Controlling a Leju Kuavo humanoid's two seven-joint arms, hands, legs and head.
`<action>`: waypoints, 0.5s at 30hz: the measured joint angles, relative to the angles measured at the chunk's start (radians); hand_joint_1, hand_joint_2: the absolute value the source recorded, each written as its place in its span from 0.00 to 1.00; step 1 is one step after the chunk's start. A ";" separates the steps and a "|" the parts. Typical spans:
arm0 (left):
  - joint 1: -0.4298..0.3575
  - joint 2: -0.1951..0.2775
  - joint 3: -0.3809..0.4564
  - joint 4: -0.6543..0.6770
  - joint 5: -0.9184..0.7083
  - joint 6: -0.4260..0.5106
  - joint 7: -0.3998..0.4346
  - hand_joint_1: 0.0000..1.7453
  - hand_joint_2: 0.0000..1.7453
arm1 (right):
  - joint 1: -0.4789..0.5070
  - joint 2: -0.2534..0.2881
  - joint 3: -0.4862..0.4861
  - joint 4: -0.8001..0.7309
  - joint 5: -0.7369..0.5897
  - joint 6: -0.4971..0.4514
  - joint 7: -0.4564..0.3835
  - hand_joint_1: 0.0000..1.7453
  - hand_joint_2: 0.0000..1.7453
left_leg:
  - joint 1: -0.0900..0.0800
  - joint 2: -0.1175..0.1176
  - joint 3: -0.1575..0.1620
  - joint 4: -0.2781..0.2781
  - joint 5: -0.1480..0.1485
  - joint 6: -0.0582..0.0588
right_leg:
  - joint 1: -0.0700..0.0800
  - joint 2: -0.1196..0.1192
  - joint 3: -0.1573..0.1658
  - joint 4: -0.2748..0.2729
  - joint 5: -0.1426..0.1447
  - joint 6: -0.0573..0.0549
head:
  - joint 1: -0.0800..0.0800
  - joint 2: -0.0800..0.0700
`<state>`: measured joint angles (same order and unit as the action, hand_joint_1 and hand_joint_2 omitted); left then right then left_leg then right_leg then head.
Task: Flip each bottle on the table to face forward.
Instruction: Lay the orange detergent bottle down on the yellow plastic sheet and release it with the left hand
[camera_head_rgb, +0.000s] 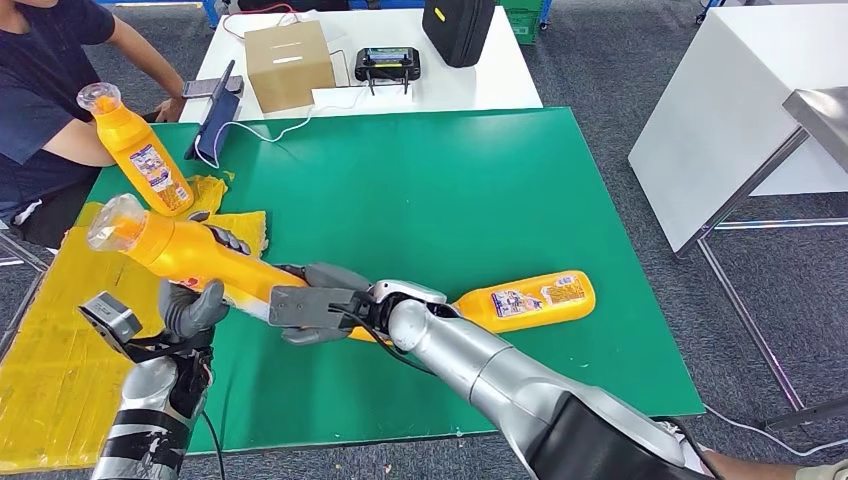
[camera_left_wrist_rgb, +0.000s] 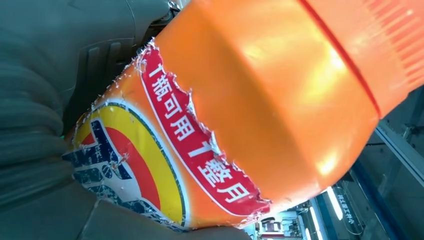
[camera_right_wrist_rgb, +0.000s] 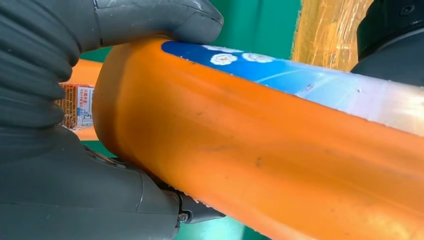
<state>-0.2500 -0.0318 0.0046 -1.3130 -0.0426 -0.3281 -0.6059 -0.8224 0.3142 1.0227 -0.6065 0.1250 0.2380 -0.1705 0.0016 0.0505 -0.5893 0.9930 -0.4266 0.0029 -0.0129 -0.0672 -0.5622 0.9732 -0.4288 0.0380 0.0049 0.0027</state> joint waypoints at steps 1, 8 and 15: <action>0.000 0.001 -0.001 0.000 -0.001 0.000 0.000 1.00 1.00 | 0.001 0.000 0.001 0.000 0.000 0.000 0.000 1.00 1.00 | 0.000 0.000 0.000 0.000 0.000 0.000 | 0.000 0.000 0.000 0.000 0.000 0.000 | 0.000 0.000; -0.009 0.018 -0.012 0.000 -0.159 0.138 -0.022 1.00 1.00 | 0.003 -0.010 0.002 0.000 0.016 -0.072 -0.002 0.50 1.00 | 0.000 -0.001 0.000 0.000 0.000 0.000 | 0.000 -0.001 0.000 0.000 0.000 0.000 | 0.000 0.000; -0.026 0.067 -0.019 0.003 -0.412 0.357 0.033 1.00 1.00 | 0.003 -0.022 -0.012 -0.011 0.055 -0.147 0.001 0.00 1.00 | 0.000 0.000 0.000 0.000 0.000 0.000 | 0.000 -0.001 0.000 0.000 0.000 0.000 | 0.000 0.000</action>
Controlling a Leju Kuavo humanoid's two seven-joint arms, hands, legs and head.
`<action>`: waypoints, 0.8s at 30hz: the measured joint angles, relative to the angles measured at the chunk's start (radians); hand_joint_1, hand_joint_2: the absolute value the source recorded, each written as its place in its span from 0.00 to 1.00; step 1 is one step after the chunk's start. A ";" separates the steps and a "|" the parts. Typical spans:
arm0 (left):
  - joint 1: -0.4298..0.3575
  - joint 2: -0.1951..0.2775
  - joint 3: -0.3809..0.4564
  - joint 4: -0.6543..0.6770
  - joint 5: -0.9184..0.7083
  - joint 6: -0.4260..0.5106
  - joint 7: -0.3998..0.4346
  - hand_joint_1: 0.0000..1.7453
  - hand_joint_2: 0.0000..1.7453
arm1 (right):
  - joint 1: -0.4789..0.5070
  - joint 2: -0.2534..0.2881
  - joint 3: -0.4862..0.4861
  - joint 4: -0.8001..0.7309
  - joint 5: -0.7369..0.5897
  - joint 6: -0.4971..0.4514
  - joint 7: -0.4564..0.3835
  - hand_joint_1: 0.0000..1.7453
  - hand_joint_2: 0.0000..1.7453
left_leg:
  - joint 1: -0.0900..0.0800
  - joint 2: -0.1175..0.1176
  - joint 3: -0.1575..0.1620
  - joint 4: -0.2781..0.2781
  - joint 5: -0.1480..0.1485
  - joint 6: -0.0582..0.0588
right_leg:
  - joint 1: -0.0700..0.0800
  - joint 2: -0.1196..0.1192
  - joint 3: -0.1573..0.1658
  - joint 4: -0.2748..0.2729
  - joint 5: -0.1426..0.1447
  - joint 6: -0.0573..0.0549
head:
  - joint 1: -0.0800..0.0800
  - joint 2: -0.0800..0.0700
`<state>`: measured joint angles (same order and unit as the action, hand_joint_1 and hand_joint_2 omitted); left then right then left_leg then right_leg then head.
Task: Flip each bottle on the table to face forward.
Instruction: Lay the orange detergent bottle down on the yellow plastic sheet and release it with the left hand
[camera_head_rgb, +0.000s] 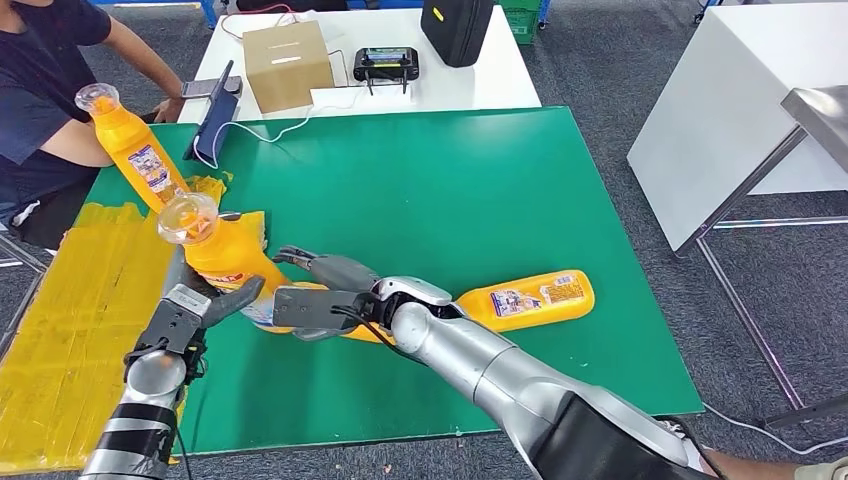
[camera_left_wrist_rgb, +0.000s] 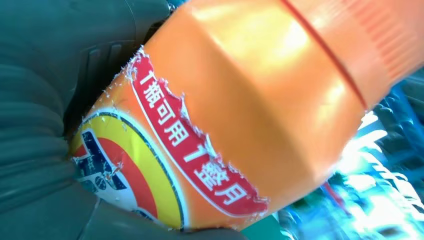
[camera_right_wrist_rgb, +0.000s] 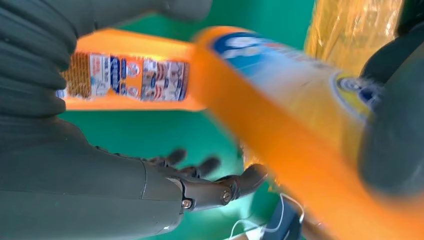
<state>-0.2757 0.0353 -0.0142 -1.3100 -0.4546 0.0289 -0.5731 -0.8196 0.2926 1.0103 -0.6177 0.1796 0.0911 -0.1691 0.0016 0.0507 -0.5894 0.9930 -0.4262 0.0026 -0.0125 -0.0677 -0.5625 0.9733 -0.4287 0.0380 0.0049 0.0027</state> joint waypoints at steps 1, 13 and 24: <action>-0.004 0.009 0.002 0.002 -0.022 0.021 0.005 1.00 1.00 | 0.000 -0.003 -0.004 -0.003 0.003 -0.001 0.001 0.00 1.00 | 0.000 0.000 0.000 0.000 0.000 0.000 | 0.000 0.000 0.000 0.000 0.000 0.000 | 0.000 0.000; -0.129 0.244 0.042 0.185 -0.929 0.501 0.317 1.00 1.00 | -0.005 -0.069 -0.072 -0.078 0.022 0.051 0.024 0.00 1.00 | 0.001 0.000 0.000 0.000 0.001 -0.002 | 0.001 0.000 0.000 0.001 0.000 0.000 | 0.000 0.000; -0.232 0.351 0.032 0.412 -1.000 0.442 0.360 1.00 1.00 | -0.006 -0.085 -0.073 -0.079 0.024 0.061 0.026 0.00 1.00 | 0.001 -0.001 -0.001 0.000 0.002 -0.002 | 0.001 0.000 0.000 0.001 0.000 0.000 | 0.000 0.000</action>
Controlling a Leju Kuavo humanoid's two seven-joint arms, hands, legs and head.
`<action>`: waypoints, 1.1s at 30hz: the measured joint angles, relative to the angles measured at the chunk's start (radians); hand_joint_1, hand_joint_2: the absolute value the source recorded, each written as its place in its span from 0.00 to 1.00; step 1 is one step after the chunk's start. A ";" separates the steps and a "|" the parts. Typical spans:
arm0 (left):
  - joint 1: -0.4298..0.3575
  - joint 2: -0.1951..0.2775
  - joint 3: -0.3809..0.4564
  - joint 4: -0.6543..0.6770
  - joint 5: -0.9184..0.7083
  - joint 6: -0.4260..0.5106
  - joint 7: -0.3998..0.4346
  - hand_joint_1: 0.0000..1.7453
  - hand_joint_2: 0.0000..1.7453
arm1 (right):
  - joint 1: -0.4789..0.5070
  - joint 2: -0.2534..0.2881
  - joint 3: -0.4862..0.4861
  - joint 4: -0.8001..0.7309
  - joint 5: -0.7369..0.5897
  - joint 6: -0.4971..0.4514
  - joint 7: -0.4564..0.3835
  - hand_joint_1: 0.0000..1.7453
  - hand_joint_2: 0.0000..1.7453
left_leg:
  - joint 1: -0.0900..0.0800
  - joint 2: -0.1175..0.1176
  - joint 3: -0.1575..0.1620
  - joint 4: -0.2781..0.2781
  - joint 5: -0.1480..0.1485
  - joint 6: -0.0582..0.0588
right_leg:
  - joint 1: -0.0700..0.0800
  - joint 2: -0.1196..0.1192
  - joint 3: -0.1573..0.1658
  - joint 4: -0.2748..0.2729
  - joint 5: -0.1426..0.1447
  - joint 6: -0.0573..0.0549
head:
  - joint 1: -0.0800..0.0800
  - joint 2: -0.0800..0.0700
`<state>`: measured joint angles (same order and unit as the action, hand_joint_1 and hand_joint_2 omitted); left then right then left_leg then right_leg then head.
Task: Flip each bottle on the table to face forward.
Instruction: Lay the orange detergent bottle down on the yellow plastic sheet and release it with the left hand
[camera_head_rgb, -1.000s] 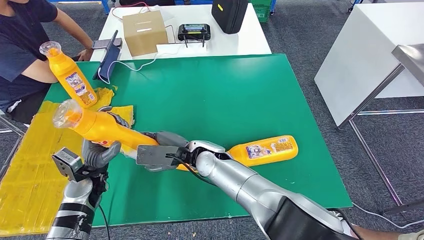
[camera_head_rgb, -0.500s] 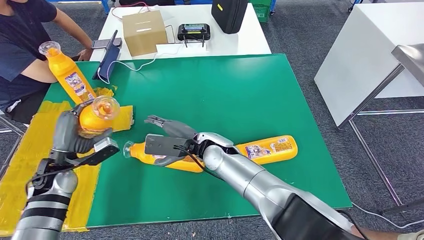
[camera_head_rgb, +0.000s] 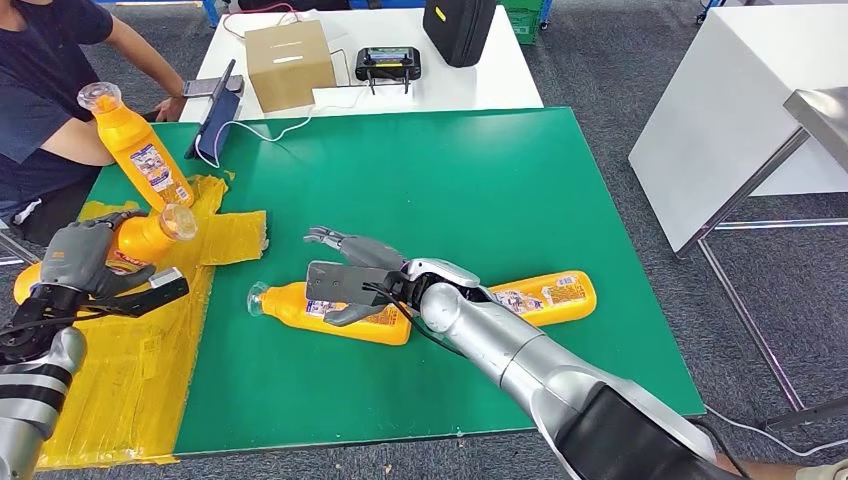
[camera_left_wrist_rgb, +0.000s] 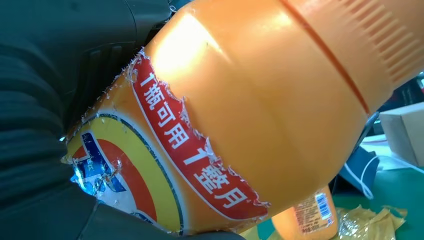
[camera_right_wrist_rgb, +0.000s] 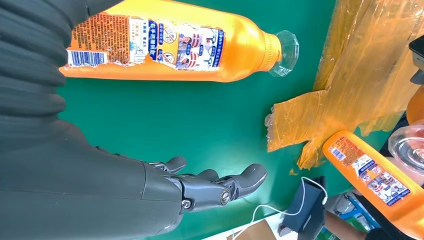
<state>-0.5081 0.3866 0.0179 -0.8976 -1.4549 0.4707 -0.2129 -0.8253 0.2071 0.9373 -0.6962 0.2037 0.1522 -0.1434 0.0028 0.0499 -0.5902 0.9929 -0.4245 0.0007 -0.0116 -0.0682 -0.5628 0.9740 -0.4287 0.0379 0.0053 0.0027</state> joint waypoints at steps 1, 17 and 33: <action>-0.002 0.002 -0.002 0.006 0.000 0.000 0.000 1.00 1.00 | 0.000 0.000 0.000 0.000 0.000 0.000 0.000 0.00 1.00 | 0.000 0.000 0.000 0.000 0.000 0.000 | 0.000 0.000 0.000 0.000 0.000 0.000 | 0.000 0.000; -0.064 0.063 -0.100 0.212 -0.031 -0.163 -0.057 0.24 0.25 | 0.000 -0.012 0.012 0.010 0.047 0.050 0.000 0.00 1.00 | 0.000 0.000 0.000 0.000 0.000 0.000 | 0.000 0.000 0.000 0.000 0.000 0.000 | 0.000 0.000; 0.001 0.131 -0.164 0.247 0.112 -0.163 -0.178 0.00 0.00 | -0.009 -0.034 0.049 0.093 0.089 0.070 0.005 0.00 1.00 | 0.000 -0.001 -0.001 0.000 0.000 -0.001 | 0.000 0.000 0.000 0.000 0.000 0.000 | 0.000 0.000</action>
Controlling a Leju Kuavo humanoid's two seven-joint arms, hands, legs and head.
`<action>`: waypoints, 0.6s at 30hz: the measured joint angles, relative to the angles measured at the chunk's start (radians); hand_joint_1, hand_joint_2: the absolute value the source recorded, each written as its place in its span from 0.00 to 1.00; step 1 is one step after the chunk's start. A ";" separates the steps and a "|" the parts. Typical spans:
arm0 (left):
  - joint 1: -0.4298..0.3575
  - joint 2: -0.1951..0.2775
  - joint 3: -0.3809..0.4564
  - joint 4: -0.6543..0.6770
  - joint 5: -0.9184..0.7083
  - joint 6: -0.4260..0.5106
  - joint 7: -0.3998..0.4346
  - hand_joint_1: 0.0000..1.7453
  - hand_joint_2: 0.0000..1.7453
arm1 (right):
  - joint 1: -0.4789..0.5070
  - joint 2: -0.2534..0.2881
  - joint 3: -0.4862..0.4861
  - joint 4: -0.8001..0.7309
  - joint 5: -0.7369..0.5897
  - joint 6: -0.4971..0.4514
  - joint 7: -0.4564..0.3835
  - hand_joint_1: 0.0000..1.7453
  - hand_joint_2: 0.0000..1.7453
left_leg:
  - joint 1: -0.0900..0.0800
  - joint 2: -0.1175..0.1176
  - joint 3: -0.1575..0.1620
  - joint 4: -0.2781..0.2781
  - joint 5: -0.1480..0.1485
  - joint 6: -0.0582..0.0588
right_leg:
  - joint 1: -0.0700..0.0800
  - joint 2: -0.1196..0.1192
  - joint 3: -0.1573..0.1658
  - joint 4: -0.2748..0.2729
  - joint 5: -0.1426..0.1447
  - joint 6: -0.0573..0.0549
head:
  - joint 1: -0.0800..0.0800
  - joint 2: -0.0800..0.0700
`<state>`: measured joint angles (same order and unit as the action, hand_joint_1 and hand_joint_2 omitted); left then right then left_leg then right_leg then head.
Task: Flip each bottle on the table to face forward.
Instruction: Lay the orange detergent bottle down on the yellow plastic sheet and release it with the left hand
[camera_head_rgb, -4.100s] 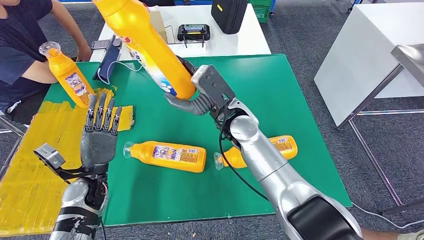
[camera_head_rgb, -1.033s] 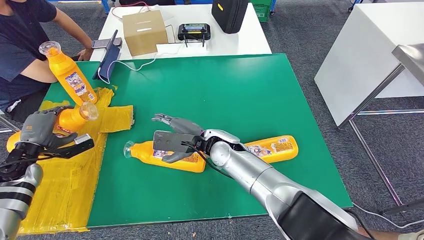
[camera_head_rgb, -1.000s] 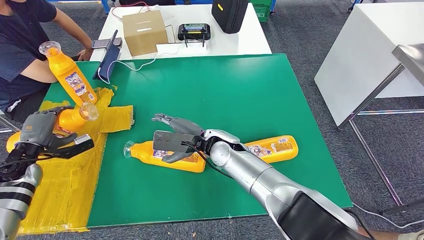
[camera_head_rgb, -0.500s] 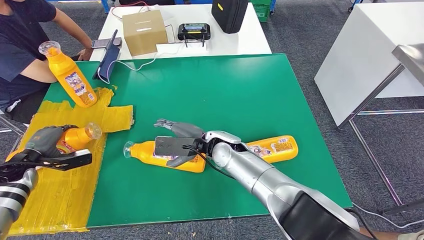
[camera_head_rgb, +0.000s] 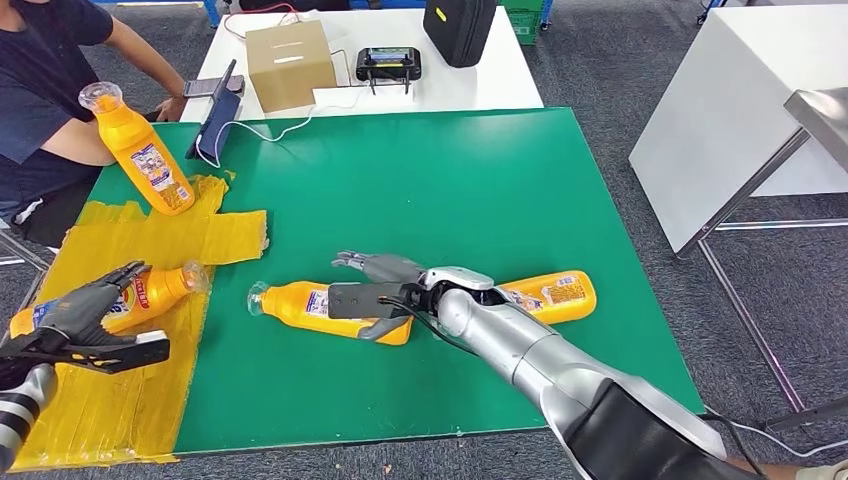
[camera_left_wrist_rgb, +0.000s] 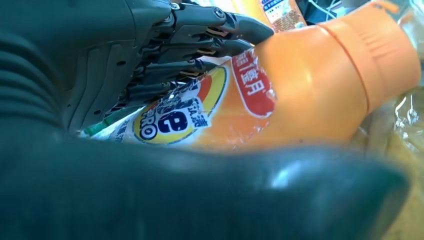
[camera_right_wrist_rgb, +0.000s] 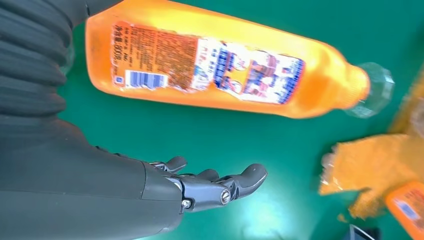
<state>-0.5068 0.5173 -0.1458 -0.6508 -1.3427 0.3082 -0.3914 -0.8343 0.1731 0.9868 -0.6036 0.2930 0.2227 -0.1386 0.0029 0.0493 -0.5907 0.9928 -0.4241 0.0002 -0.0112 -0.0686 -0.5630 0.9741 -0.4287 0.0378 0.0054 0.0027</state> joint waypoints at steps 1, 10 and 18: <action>0.000 -0.001 -0.002 0.000 0.016 -0.005 -0.010 0.00 0.00 | 0.000 0.002 0.002 0.008 0.003 0.002 0.001 0.00 1.00 | 0.000 0.000 0.000 0.000 0.000 0.000 | 0.000 0.000 0.000 0.000 0.000 0.000 | 0.000 0.000; -0.003 -0.006 0.020 -0.025 0.377 -0.238 -0.246 0.00 0.00 | -0.003 0.015 0.033 0.088 0.027 0.031 0.014 0.00 1.00 | 0.000 0.000 0.000 0.000 0.000 0.000 | 0.000 0.000 0.000 0.000 0.000 0.000 | 0.000 0.000; 0.008 -0.042 0.044 -0.136 0.783 -0.437 -0.280 0.00 0.00 | 0.014 0.058 0.050 0.168 0.063 -0.020 0.039 0.00 1.00 | 0.000 0.000 0.000 0.000 0.000 0.000 | 0.000 0.000 0.000 0.000 0.000 0.000 | 0.000 0.000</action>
<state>-0.4987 0.4751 -0.1021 -0.7872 -0.5593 -0.1293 -0.6711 -0.8206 0.2309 1.0366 -0.4353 0.3555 0.2031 -0.0995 0.0028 0.0495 -0.5906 0.9929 -0.4241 0.0002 -0.0112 -0.0685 -0.5631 0.9740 -0.4286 0.0378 0.0053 0.0027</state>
